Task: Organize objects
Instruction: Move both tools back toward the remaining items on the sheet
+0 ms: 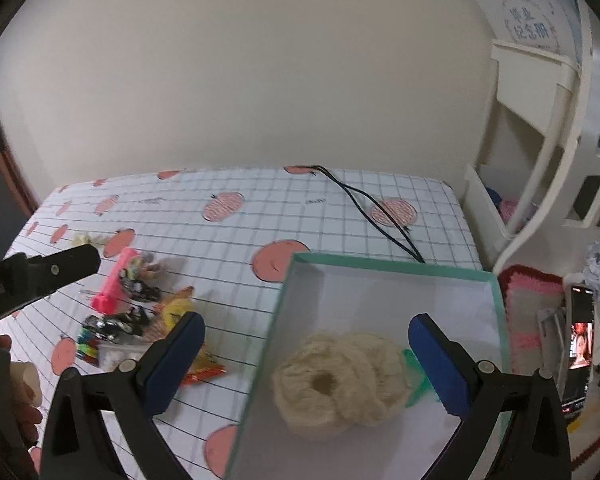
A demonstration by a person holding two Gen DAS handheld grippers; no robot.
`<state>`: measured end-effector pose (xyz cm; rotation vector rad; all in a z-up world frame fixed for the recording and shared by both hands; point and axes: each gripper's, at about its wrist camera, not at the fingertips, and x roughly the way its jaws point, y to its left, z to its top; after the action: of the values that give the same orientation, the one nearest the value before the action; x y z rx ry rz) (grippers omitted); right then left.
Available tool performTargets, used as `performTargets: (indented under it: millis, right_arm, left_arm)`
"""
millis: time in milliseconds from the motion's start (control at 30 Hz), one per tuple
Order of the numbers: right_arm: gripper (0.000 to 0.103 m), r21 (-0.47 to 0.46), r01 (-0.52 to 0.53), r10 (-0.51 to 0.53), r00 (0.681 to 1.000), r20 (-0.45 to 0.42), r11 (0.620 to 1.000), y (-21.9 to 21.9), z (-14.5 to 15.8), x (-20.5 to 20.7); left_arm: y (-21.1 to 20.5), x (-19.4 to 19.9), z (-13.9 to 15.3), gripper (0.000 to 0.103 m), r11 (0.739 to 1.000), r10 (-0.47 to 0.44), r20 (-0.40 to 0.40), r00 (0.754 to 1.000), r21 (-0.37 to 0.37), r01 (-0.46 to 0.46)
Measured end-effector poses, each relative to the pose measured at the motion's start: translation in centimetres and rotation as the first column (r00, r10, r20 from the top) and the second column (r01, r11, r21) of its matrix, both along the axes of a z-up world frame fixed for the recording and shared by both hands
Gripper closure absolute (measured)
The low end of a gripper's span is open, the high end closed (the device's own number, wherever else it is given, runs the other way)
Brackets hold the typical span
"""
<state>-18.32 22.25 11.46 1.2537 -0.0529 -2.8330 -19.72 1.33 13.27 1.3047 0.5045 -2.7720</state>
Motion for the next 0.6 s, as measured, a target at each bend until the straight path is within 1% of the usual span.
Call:
performTargets:
  millis: [100, 200, 300, 367, 433, 533, 600]
  right_arm:
    - [0.0, -0.012, -0.04, 0.04, 0.999, -0.018, 0.999, -1.6, 0.5, 0.3]
    - [0.0, 0.003, -0.086, 0.086, 0.996, -0.025, 0.996, -3.4, 0.7, 0.5]
    - [0.0, 0.001, -0.121, 0.121, 0.993, -0.005, 0.993, -5.0, 0.3, 0.5]
    - [0.0, -0.004, -0.137, 0.137, 0.99, 0.01, 0.991, -5.9, 0.0, 0.5]
    - [0.0, -0.015, -0.153, 0.154, 0.988, 0.017, 0.988, -6.7, -0.1, 0.4]
    - [0.0, -0.024, -0.192, 0.192, 0.981, 0.036, 0.981, -8.6, -0.7, 0.4]
    - [0.0, -0.016, -0.209, 0.21, 0.976, 0.053, 0.978, -9.7, -1.2, 0.4]
  left_arm:
    - [-1.9, 0.2, -0.1, 0.0, 1.0, 0.021, 0.01, 1.0, 0.009, -0.021]
    - [-4.2, 0.5, -0.6, 0.0, 0.998, 0.061, 0.03, 0.998, 0.009, -0.061]
    - [-6.2, 0.9, -1.0, 0.0, 0.995, 0.095, 0.039, 0.995, 0.004, -0.095]
    - [-7.3, 1.1, -1.5, 0.0, 0.994, 0.11, 0.054, 0.992, -0.014, -0.109]
    - [-7.9, 1.2, -2.0, 0.0, 0.995, 0.103, 0.084, 0.991, -0.017, -0.102]
    - [-8.3, 1.0, -3.2, 0.0, 0.998, 0.07, 0.149, 0.986, -0.005, -0.07]
    - [-8.2, 0.7, -3.9, 0.0, 0.999, 0.047, 0.195, 0.98, -0.02, -0.044]
